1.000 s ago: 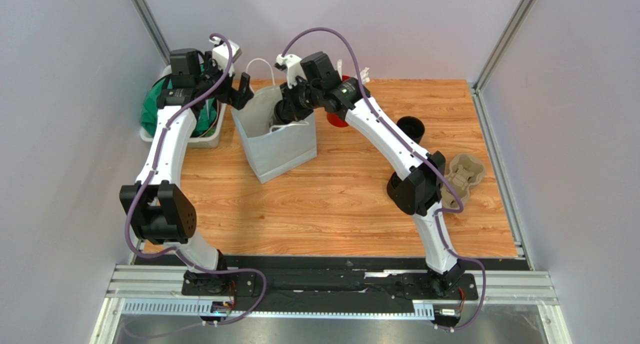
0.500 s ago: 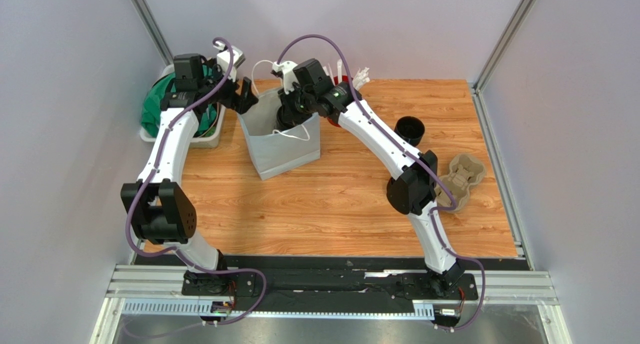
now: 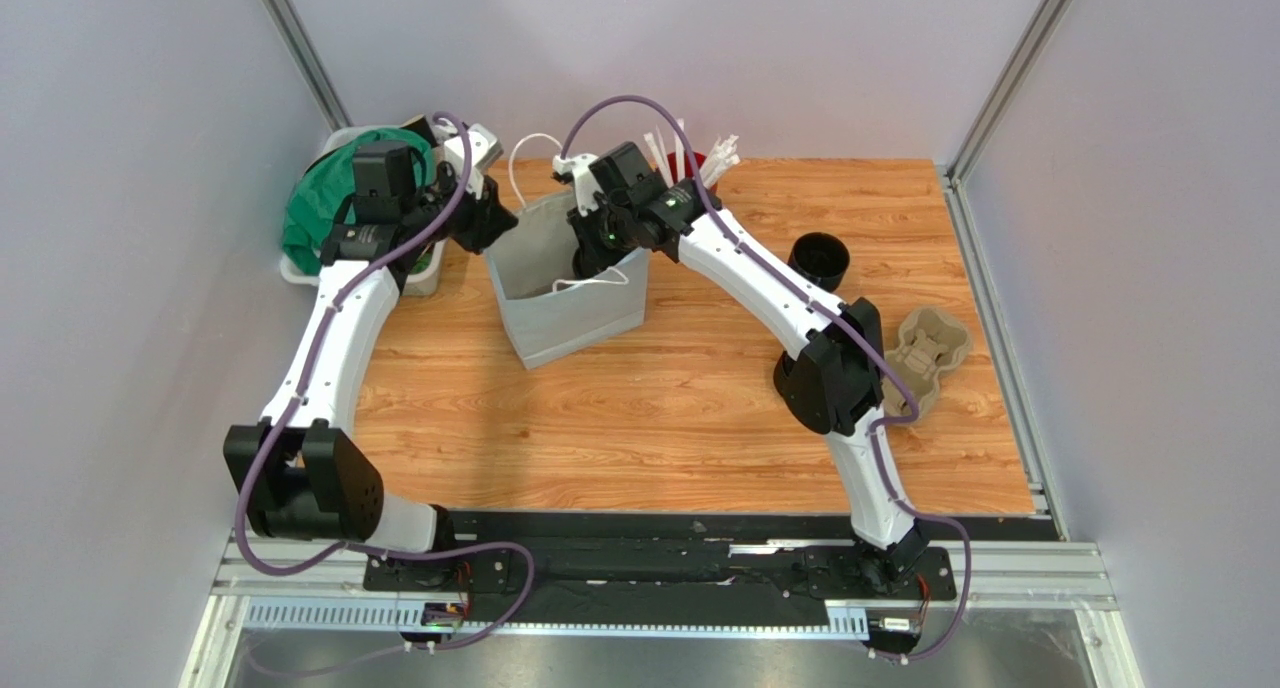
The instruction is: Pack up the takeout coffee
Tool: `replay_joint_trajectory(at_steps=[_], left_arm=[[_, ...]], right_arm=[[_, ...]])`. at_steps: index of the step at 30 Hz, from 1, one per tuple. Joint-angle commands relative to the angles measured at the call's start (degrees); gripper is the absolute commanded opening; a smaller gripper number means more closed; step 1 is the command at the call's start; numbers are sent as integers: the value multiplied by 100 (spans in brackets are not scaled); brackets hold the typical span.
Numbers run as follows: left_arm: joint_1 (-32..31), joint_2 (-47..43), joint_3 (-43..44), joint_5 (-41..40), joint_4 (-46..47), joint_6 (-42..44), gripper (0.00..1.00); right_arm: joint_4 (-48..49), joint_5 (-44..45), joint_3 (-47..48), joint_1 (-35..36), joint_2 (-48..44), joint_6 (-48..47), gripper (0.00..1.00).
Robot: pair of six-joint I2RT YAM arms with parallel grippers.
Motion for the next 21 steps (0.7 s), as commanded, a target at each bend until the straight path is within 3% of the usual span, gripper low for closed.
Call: replay_joint_trajectory(at_steps=[1, 8, 21], left_arm=[[-272, -469, -135, -163, 181, 109, 26], [-658, -689, -363, -743, 76, 171, 15], [-808, -917, -408, -831, -48, -128, 15]], right_arm=[[18, -289, -222, 23, -693, 66, 0], [54, 237, -741, 129, -1125, 162, 0], [-1194, 738, -407, 226, -836, -154, 0]])
